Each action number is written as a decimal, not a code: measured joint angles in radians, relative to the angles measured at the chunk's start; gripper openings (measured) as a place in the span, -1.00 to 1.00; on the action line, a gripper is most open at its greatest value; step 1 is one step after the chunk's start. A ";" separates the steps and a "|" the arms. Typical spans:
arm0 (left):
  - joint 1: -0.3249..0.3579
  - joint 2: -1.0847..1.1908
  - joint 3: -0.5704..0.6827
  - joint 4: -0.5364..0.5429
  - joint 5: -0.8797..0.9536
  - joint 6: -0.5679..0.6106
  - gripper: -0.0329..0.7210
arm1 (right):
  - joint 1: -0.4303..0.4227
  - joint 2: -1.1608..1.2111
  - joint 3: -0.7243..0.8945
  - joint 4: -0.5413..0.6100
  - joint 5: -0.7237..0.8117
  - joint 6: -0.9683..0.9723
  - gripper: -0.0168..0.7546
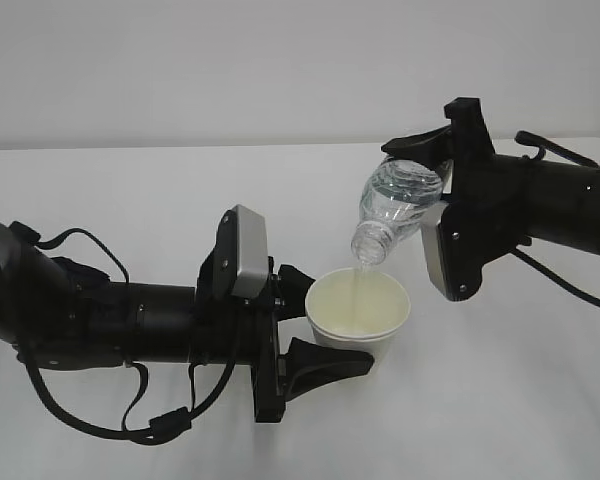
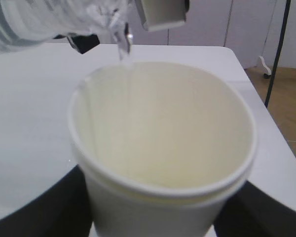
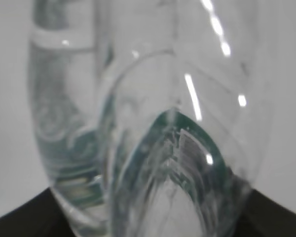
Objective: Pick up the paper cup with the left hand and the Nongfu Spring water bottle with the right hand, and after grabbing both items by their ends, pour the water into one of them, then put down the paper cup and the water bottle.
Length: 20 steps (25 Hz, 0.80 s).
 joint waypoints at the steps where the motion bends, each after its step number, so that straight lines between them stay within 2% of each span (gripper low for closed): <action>1: 0.000 0.000 0.000 0.000 0.000 0.000 0.34 | 0.000 0.000 0.000 0.000 0.000 0.000 0.22; 20: 0.000 0.000 0.000 -0.019 0.000 0.000 0.34 | 0.000 0.000 0.000 0.000 -0.015 -0.007 0.22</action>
